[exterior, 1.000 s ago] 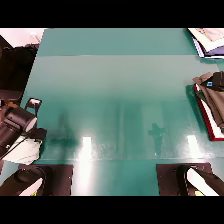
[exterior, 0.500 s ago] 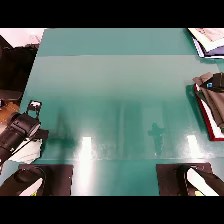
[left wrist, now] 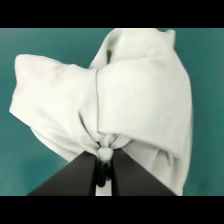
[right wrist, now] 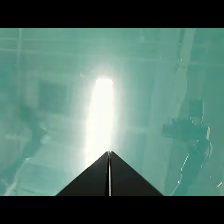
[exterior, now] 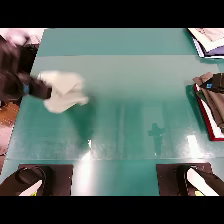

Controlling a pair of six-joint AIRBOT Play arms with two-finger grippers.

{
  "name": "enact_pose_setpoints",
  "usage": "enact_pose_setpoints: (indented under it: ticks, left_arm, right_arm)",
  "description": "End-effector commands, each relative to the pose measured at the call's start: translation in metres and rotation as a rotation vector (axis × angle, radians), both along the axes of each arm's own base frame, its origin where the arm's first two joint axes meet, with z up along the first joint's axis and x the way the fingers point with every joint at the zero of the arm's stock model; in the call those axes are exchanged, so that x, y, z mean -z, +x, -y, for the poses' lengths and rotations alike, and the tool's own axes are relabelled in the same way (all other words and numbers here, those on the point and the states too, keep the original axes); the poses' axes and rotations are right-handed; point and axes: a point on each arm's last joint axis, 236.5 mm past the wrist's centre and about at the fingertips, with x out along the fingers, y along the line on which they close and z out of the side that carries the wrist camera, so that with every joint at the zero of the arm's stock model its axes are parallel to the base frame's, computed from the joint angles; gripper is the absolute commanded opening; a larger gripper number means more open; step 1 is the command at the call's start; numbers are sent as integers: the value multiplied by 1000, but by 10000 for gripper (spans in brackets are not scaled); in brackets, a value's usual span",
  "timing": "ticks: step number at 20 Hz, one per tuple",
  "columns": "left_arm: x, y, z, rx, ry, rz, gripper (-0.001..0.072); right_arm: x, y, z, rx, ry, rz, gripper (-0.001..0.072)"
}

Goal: Fold the shirts.

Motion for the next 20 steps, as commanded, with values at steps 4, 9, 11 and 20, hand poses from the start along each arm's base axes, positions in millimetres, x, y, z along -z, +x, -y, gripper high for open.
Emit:
enact_pose_setpoints:
  ticks: [4, 9, 11, 20]
  left_arm:
    - [-115, 2, 127, 446, -183, 224, 24]
    - [48, 49, 191, 552, -88, -196, 25]
    - [103, 66, 191, 530, -27, -309, 294]
    - [175, 8, 149, 397, -221, -818, 545]
  right_arm:
    - [-1, 1, -1, 1, 2, 4, 22]
    - [0, 0, -1, -1, 2, 1, 22]
    - [0, -1, -1, -1, 2, -1, 22]
    - [0, -1, -1, -2, 2, -2, 22]
